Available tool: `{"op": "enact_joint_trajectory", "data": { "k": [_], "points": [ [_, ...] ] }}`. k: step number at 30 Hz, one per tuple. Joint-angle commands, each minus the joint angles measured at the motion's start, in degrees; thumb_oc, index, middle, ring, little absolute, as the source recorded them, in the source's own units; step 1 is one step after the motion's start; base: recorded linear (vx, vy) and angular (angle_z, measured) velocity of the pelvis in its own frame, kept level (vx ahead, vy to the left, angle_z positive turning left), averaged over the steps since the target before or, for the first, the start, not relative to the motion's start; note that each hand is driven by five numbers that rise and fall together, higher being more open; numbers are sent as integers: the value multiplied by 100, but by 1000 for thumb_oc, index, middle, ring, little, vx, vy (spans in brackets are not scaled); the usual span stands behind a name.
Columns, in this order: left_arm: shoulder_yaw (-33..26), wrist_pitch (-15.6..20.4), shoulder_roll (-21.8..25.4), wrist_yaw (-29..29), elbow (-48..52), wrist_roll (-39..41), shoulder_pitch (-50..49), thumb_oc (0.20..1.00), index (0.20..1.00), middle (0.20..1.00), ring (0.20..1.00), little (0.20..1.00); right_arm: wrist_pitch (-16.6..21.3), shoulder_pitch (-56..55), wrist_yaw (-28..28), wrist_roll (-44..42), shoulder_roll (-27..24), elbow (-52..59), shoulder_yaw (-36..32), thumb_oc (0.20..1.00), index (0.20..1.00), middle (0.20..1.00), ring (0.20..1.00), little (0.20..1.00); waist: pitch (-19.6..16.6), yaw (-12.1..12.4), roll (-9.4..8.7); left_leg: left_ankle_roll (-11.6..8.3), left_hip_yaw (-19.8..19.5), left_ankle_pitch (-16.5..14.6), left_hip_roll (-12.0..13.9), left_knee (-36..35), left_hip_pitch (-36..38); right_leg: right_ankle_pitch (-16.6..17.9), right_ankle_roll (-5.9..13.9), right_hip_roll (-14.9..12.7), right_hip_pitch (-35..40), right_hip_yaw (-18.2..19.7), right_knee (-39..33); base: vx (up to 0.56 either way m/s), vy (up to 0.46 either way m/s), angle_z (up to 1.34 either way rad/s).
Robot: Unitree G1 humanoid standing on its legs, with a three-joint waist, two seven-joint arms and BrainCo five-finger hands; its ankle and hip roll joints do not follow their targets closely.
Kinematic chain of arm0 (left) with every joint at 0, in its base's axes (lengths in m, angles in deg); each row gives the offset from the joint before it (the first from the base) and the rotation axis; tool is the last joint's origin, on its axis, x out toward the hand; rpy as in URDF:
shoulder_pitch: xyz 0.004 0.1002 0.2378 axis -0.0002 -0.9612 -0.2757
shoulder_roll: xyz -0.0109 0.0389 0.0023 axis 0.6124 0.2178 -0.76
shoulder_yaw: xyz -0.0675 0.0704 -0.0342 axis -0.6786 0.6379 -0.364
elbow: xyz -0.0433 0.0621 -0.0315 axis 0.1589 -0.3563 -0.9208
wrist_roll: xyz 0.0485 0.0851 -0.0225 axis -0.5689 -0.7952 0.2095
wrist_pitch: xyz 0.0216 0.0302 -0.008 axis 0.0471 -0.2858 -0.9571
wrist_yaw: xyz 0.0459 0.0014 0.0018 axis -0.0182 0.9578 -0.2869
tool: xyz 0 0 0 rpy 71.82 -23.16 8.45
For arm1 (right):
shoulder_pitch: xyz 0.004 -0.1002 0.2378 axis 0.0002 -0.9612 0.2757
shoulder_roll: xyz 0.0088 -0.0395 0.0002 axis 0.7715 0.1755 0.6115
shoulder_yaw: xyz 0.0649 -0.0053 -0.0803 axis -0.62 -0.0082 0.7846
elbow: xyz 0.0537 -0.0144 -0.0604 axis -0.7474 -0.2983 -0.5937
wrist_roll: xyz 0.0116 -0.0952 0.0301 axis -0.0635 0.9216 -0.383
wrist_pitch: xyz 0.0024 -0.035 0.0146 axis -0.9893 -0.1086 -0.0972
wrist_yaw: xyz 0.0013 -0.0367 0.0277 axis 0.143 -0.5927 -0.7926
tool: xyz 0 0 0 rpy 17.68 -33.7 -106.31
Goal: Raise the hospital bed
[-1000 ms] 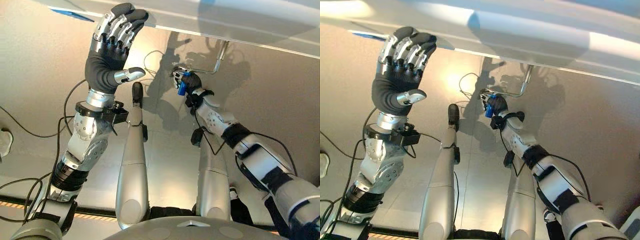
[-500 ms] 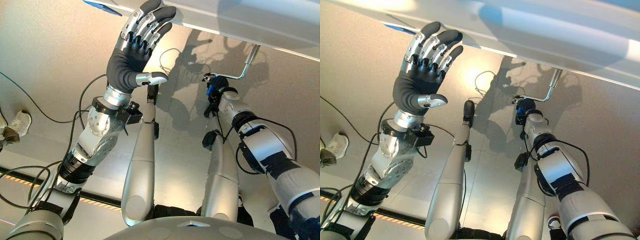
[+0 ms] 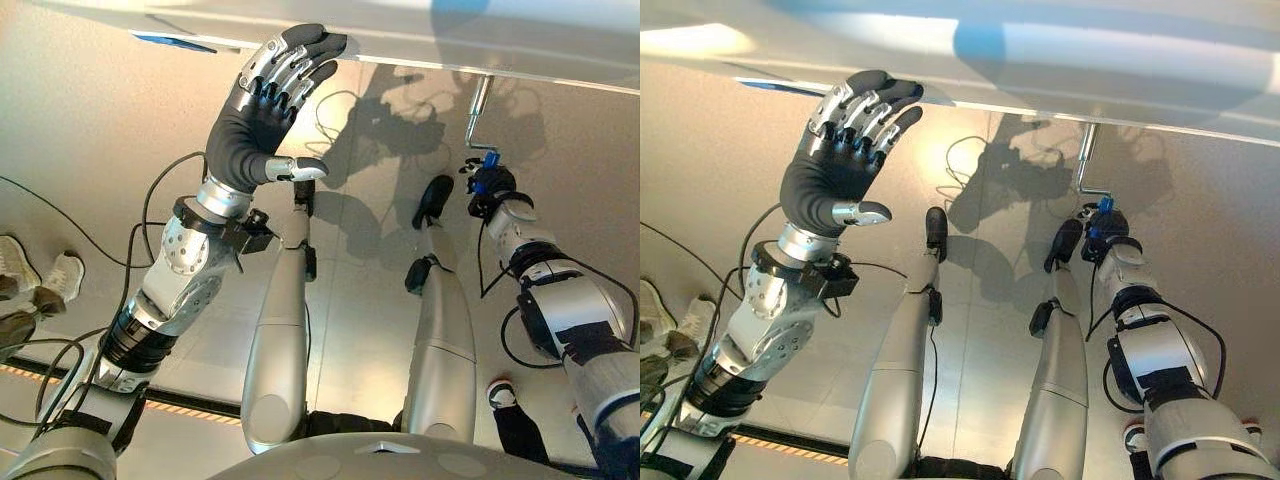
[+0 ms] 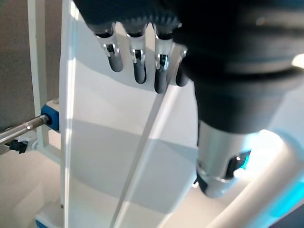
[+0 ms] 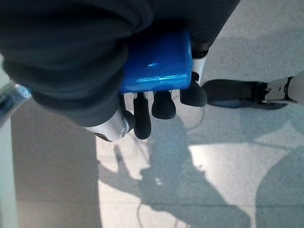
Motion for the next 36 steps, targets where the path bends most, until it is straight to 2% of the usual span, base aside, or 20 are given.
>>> {"op": "enact_joint_trajectory", "data": {
  "k": [1,7,8,10,11,13,14,16,17,18,22,24,26,27,28,29,31,32,35,36],
  "points": [
    [-412,219,-117,190,729,-96,-249,1000,1000,1000,1000,1000,-38,-1392,622,-828,-1265,-642,-584,200,200,200,200,200,-123,-412,451,48,-28,-263,71,145,163,-513,331,175,129,-78,374,0,0,0],
    [-741,222,457,144,737,-405,-688,1000,1000,1000,1000,1000,527,-2227,711,-922,-1411,675,-806,200,200,200,200,200,-123,-697,197,-3,71,-213,143,31,340,-473,337,214,186,-8,336,0,0,0],
    [-851,184,703,124,570,-561,-912,1000,1000,1000,1000,1000,803,-2642,723,-989,-1387,1749,-839,200,200,200,200,200,-123,-832,86,-20,85,-192,159,16,341,-445,337,232,187,-2,315,0,0,0],
    [-921,153,862,151,551,-669,-1086,1000,1000,1000,1000,1000,921,-2928,810,-884,-1319,2422,-937,200,200,200,200,200,-123,-875,18,-25,101,-179,160,-7,372,-440,341,230,205,8,312,-14,-7,-5],
    [-1003,85,1043,180,364,-711,-1337,1000,1000,1000,1000,1000,1229,-3334,787,-891,-1185,3768,-1057,200,200,200,200,200,-123,-967,-70,-28,120,-160,164,-19,368,-414,341,241,209,24,290,-18,-10,-7],
    [-1020,62,1103,171,259,-731,-1408,1000,1000,1000,1000,1000,1305,-3573,828,-812,-1099,4299,-1164,200,200,200,200,200,-123,-999,-118,-27,127,-152,159,-21,369,-412,343,230,216,29,283,-15,-6,-12],
    [-1006,-35,1264,200,-39,-818,-1579,1000,1000,1000,1000,1000,1447,-3898,654,-802,-1030,5420,-1202,200,200,200,200,200,-123,-1074,-172,-24,139,-148,161,-25,367,-399,341,238,222,31,274,43,5,-16],
    [-1002,-60,1309,178,-132,-907,-1688,1000,1000,1000,1000,1000,1493,-4113,669,-765,-944,5718,-1248,200,200,200,200,200,-123,-1083,-188,-51,87,-311,159,5,537,-556,387,235,387,58,327,15,7,-16],
    [-991,-138,1362,188,-408,-926,-1742,1000,1000,1000,1000,1000,1584,-4143,558,-762,-834,6472,-1203,200,200,200,200,200,-123,-1135,-232,-14,150,-139,160,0,334,-373,335,227,203,39,270,-11,6,-15],
    [-952,-137,1361,191,-422,-923,-1800,1000,1000,1000,1000,1000,1572,-4221,570,-752,-822,6479,-1176,200,200,200,200,200,-123,-1126,-233,-47,99,-309,162,33,509,-538,382,232,367,65,329,-12,10,-11],
    [-910,-185,1459,187,-632,-1077,-1871,1000,1000,1000,1000,1000,1664,-4326,265,-1090,-731,7517,-975,200,200,200,200,200,-123,-1149,-300,-45,106,-324,169,57,511,-541,383,244,418,58,306,14,5,-1],
    [-840,-223,1500,178,-731,-1164,-1867,1000,1000,1000,1000,1000,1671,-4346,21,-1329,-709,8128,-775,200,200,200,200,200,-123,-1168,-350,-40,102,-325,170,73,492,-533,386,251,420,59,306,0,0,0],
    [-691,-258,1569,122,-955,-1343,-1850,1000,1000,1000,1000,1000,1493,-4264,-492,-1780,-889,8794,-205,200,200,200,200,200,-123,-1161,-416,-41,103,-310,189,96,473,-513,389,258,439,47,291,0,0,0],
    [-688,-253,1565,120,-964,-1346,-1848,1000,1000,1000,1000,1000,1493,-4264,-498,-1788,-892,8792,-203,200,200,200,200,200,-123,-1164,-417,-41,105,-311,188,95,476,-513,390,257,441,48,290,0,0,0],
    [-522,-271,1618,93,-1175,-1452,-1727,1000,1000,1000,1000,1000,1358,-4043,-754,-2100,-1084,9013,318,200,200,200,200,200,-123,-1145,-450,-43,105,-295,196,110,464,-489,388,262,471,35,266,0,0,0],
    [-522,-268,1616,92,-1182,-1454,-1725,1000,1000,1000,1000,1000,1361,-4035,-756,-2103,-1085,9007,324,200,200,200,200,200,-123,-1149,-451,-43,106,-294,195,110,463,-490,388,262,470,35,266,0,0,0],
    [-323,-280,1692,53,-1446,-1713,-1566,1000,1000,1000,1000,1000,1178,-3679,-1012,-2308,-1209,9331,901,200,200,200,200,200,-123,-1116,-470,-48,101,-284,196,120,450,-483,383,260,486,9,258,-7,3,-2],
    [-91,-294,1650,-45,-1657,-1882,-1317,1000,1000,1000,1000,1000,1014,-3024,-1035,-2352,-1106,9307,1686,200,200,200,200,200,-123,-1044,-449,-47,84,-268,199,120,441,-465,376,247,517,-11,230,-10,5,-4],
    [112,-306,1611,-103,-1740,-1950,-1084,1000,1000,1000,1000,1000,887,-2039,-911,-2233,-658,9000,2455,200,200,200,200,200,-123,-917,-389,-46,49,-252,194,121,422,-458,366,225,536,-66,222,-1,12,-5],
    [102,-305,1612,-103,-1743,-1949,-1089,1000,1000,1000,1000,1000,894,-2020,-915,-2235,-650,8982,2468,200,200,200,200,200,-123,-925,-391,-46,47,-252,194,122,418,-458,366,225,534,-68,221,1,15,-6]
  ]
}}
